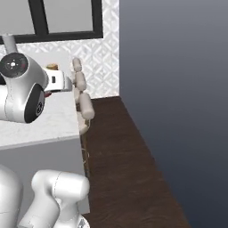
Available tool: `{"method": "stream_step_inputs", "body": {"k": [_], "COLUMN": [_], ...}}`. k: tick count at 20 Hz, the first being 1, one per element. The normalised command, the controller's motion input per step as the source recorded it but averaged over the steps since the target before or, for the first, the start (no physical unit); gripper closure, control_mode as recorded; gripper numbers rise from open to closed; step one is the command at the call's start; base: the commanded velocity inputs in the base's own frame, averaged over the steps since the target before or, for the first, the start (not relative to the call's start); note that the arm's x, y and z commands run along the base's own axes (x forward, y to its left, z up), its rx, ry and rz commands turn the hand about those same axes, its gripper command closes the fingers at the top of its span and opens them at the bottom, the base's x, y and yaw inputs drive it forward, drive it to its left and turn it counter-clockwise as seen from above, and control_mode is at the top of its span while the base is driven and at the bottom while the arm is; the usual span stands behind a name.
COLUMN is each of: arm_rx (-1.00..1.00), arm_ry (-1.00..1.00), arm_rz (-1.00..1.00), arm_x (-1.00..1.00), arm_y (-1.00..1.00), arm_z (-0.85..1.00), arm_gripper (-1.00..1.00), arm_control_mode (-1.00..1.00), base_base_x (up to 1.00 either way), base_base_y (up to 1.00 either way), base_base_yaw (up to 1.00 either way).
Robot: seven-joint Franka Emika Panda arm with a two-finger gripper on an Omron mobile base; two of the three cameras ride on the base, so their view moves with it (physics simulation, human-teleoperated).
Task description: Take the strawberry from the fridge and place it on top of the pancake, located on the dining counter.
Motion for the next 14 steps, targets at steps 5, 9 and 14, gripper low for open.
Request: {"method": "stream_step_inputs", "body": {"k": [5,9,14], "arm_rx": [0.0,0.0,0.0], "arm_ry": [0.0,0.0,0.0], "arm_rz": [0.0,0.0,0.0], "arm_x": [0.0,0.0,0.0], "arm_y": [0.0,0.0,0.0], "arm_z": [0.0,0.0,0.0], "arm_gripper": [1.0,1.0,1.0], "arm_control_mode": [1.0,1.0,1.0], "base_base_x": [1.0,1.0,1.0], "base_base_y": [-0.7,-0.72,-0.64], "base_base_yaw": [0.35,0.38,0.46]}}
